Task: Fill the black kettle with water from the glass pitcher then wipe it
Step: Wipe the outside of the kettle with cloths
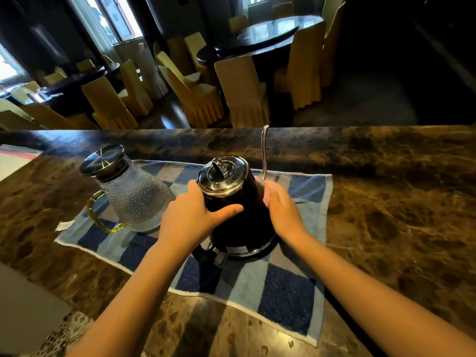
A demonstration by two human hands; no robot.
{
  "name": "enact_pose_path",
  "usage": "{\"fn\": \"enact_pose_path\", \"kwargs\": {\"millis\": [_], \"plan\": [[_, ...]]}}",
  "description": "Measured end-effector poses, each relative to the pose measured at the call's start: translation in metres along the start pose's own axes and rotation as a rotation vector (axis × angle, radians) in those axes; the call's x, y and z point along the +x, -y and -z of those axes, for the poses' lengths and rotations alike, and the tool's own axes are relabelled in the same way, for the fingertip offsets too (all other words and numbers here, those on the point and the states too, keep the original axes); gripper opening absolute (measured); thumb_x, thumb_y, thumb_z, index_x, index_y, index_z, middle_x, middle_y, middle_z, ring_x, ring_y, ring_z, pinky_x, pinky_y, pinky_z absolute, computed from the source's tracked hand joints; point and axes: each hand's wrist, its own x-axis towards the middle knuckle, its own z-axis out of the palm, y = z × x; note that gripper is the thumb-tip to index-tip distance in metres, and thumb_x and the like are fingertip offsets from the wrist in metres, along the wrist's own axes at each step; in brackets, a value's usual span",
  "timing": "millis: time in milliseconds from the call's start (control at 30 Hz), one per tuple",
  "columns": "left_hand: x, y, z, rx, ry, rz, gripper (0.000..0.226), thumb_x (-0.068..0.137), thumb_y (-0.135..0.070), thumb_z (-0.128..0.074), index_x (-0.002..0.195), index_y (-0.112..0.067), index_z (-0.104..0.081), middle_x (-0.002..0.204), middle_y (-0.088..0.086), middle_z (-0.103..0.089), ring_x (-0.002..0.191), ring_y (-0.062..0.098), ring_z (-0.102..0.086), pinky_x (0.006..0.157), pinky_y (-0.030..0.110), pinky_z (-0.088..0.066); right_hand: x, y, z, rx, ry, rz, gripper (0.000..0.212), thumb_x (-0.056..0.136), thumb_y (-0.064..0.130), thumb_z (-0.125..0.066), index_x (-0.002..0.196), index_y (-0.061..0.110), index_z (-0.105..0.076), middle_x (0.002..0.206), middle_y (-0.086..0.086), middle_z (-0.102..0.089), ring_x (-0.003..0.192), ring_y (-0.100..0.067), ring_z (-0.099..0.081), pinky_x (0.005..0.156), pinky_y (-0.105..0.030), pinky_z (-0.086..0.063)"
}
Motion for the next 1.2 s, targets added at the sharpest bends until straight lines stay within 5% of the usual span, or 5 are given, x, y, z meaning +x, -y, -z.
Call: {"fn": "enact_pose_path", "kwargs": {"millis": [300, 467, 700, 1033, 1200], "plan": [[0.001, 0.001, -0.001, 0.013, -0.009, 0.0, 0.083, 0.059, -0.075, -0.062, 0.111, -0.014, -0.042, 0.1, 0.003, -0.063, 0.096, 0.026, -0.063, 0.068, 0.033, -0.047, -0.03, 0.039, -0.017, 0.019, -0.06, 0.277, 0.047, 0.096, 0.034, -0.026, 0.142, 0.032, -0.038, 0.136, 0.019, -0.044, 0.121, 0.009, -0.039, 0.097, -0.008, -0.031], [0.001, 0.001, -0.001, 0.015, -0.009, -0.02, 0.085, 0.062, -0.074, -0.061, 0.118, -0.013, -0.041, 0.108, 0.005, -0.064, 0.097, 0.027, -0.063, 0.07, 0.035, -0.049, -0.008, 0.029, -0.01, -0.072, -0.104, 0.175, 0.042, 0.097, 0.037, -0.021, 0.107, 0.023, -0.06, 0.097, 0.006, -0.059, 0.089, -0.013, -0.056, 0.078, -0.037, -0.045], [0.002, 0.003, -0.002, 0.019, -0.006, -0.027, 0.087, 0.061, -0.076, -0.059, 0.118, -0.012, -0.043, 0.109, 0.005, -0.064, 0.097, 0.026, -0.062, 0.068, 0.034, -0.049, -0.027, 0.003, -0.008, -0.008, -0.047, -0.022, 0.046, 0.096, 0.052, -0.022, 0.125, 0.031, -0.051, 0.118, -0.002, -0.055, 0.106, -0.015, -0.054, 0.098, -0.046, -0.045], [0.001, 0.002, -0.001, 0.029, -0.012, -0.014, 0.083, 0.062, -0.075, -0.06, 0.112, -0.012, -0.044, 0.106, 0.005, -0.063, 0.096, 0.025, -0.062, 0.067, 0.033, -0.048, -0.003, 0.051, -0.008, 0.006, -0.007, 0.13, 0.04, 0.102, 0.033, -0.027, 0.094, 0.004, -0.053, 0.075, -0.002, -0.049, 0.076, -0.018, -0.049, 0.079, -0.042, -0.042], [0.001, 0.001, -0.001, 0.014, -0.005, -0.007, 0.083, 0.062, -0.074, -0.061, 0.113, -0.011, -0.043, 0.107, 0.006, -0.063, 0.097, 0.027, -0.062, 0.068, 0.034, -0.048, -0.011, 0.009, -0.004, 0.001, -0.013, 0.077, 0.026, 0.103, 0.038, -0.027, 0.107, 0.04, -0.053, 0.094, 0.016, -0.051, 0.09, 0.002, -0.049, 0.086, -0.024, -0.042]]}}
